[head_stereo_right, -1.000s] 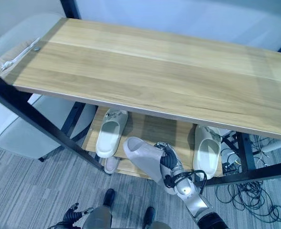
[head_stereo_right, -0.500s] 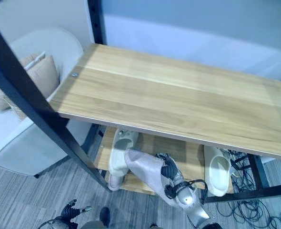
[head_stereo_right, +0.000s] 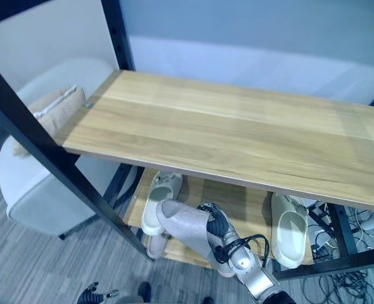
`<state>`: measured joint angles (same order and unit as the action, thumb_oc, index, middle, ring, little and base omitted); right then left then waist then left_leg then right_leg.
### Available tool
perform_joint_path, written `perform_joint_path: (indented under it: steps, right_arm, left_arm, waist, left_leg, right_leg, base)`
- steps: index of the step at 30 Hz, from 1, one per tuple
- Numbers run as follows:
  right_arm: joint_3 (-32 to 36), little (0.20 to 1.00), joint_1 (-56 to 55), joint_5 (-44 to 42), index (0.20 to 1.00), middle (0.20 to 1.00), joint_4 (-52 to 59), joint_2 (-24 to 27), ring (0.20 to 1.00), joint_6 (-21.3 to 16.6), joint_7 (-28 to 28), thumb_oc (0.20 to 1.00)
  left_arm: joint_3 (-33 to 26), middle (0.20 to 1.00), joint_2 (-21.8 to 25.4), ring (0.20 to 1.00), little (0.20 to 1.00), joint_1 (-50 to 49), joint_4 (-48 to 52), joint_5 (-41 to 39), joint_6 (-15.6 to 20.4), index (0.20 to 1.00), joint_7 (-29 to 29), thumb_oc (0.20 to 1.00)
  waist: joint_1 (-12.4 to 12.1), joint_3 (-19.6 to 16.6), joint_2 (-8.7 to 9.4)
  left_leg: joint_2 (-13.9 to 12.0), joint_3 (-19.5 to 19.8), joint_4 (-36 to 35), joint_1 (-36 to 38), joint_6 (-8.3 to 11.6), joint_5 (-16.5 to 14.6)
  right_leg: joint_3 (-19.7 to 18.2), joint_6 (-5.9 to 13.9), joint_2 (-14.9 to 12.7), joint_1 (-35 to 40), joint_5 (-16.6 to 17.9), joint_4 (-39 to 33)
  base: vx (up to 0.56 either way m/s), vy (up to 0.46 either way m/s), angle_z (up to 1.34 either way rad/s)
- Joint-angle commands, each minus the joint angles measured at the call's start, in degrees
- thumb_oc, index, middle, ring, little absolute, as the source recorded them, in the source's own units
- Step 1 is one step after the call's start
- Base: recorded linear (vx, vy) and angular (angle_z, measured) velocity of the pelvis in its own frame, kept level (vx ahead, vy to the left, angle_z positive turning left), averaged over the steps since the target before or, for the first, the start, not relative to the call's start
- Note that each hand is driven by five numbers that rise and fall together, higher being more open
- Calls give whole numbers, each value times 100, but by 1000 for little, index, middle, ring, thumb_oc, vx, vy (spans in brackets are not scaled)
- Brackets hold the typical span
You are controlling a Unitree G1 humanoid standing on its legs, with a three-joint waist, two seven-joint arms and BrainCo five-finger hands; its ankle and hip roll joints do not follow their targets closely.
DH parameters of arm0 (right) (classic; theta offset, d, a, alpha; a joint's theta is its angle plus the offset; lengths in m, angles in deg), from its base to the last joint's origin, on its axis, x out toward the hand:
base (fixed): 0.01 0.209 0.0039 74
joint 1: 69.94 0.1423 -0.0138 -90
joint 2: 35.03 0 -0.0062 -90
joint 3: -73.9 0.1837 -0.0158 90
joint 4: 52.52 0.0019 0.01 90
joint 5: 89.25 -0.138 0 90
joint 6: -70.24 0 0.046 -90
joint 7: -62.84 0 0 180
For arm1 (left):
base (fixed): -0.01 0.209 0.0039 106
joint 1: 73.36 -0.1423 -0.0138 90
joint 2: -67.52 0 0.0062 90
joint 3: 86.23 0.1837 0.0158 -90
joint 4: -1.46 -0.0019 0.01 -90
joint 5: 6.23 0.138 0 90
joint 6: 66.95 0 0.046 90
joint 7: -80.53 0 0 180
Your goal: Arrange the slippers neatly on the shoe rack.
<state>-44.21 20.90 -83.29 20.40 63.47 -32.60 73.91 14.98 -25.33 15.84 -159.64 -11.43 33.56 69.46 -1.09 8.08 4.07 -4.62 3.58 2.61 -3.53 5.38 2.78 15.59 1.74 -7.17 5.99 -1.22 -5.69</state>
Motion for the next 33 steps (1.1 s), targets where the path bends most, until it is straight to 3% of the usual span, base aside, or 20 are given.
perform_joint_path:
  steps: [1,3,5,8,13,14,15,21,22,23,26,33]
  right_arm:
    - [-53,200,210,-111,200,200,294,41,200,-361,31,200]
    - [-50,200,186,-123,200,200,305,54,200,-356,11,200]
    - [35,200,58,-146,200,200,234,41,200,-302,-2,200]
    - [122,200,16,2,200,200,110,-32,200,-165,59,200]
    - [171,200,155,72,200,200,12,-236,200,-97,133,200]
    - [155,200,255,35,200,200,-135,-387,200,-82,145,200]
    - [151,200,299,16,200,200,-197,-429,200,-61,147,200]
    - [26,200,247,190,200,200,-263,-479,200,-118,62,200]
    - [26,200,247,190,200,200,-263,-480,200,-118,62,200]
    - [-32,200,216,262,200,200,-233,-477,200,-142,31,200]
    - [-76,200,176,403,200,200,-130,-452,200,-139,76,200]
    - [-157,200,88,1189,200,200,456,-164,200,-131,254,200]
  left_arm:
    - [233,1000,-69,1000,1000,427,-291,-58,246,1000,-39,1000]
    - [255,1000,-99,1000,1000,419,-299,-43,240,1000,-46,1000]
    - [377,1000,-190,1000,1000,422,-308,29,191,1000,-9,1000]
    - [512,1000,-264,1000,1000,438,-246,145,195,1000,9,1000]
    - [471,1000,-203,1000,1000,431,-332,290,182,1000,53,1000]
    - [339,1000,-114,1000,1000,418,-464,305,155,1000,44,1000]
    - [279,1000,-72,1000,1000,426,-515,289,137,1000,41,1000]
    - [-155,1000,102,1000,1000,202,-681,254,43,1000,76,1000]
    - [-155,1000,103,1000,1000,202,-681,254,43,1000,76,1000]
    - [-250,1000,147,1000,1000,155,-693,222,40,1000,93,1000]
    - [-249,1000,136,1000,1000,113,-620,128,81,1000,92,1000]
    - [-176,1000,-78,1000,1000,118,-625,96,80,1000,61,1000]
  waist:
    - [-43,-261,124]
    - [7,-297,84]
    - [214,-433,-26]
    - [290,-395,-54]
    - [248,-307,10]
    - [244,-196,51]
    - [239,-135,31]
    - [32,-155,-131]
    - [33,-159,-131]
    - [-68,-233,-103]
    - [-218,-355,39]
    - [-43,-470,115]
  left_leg:
    - [-37,152,1012,196,-36,-717]
    - [-142,142,926,391,-29,-744]
    - [-338,-15,498,783,-55,-798]
    - [-34,-172,53,1001,-223,-1187]
    - [295,-368,57,951,-396,-1339]
    - [418,-511,124,870,-446,-1332]
    - [431,-528,174,798,-464,-1305]
    - [419,-797,122,496,-621,-1060]
    - [420,-797,122,492,-621,-1059]
    - [420,-873,161,397,-643,-1006]
    - [449,-961,245,316,-645,-994]
    - [243,-1011,169,542,-542,-977]
  right_leg:
    - [-496,326,-135,-559,-81,940]
    - [-519,320,-112,-598,-67,950]
    - [-505,385,-173,-762,12,1007]
    - [-696,651,-510,-980,411,1045]
    - [-843,857,-832,-1086,901,767]
    - [-875,990,-1010,-1236,1387,694]
    - [-881,1006,-1018,-1286,1384,697]
    - [-478,755,-806,-942,501,1466]
    - [-478,755,-807,-946,502,1466]
    - [-458,730,-694,-718,273,1643]
    - [-395,700,-538,-353,-48,1313]
    - [-459,618,-323,-192,-79,970]
  base:
    - [-70,153,-19]
    - [-48,169,-12]
    - [-97,361,13]
    - [-176,407,33]
    - [-168,242,-3]
    - [-230,169,-29]
    - [-321,226,-33]
    - [-181,113,-31]
    - [-132,14,-49]
    - [-124,-19,-42]
    - [-71,-75,-30]
    - [9,-96,-12]
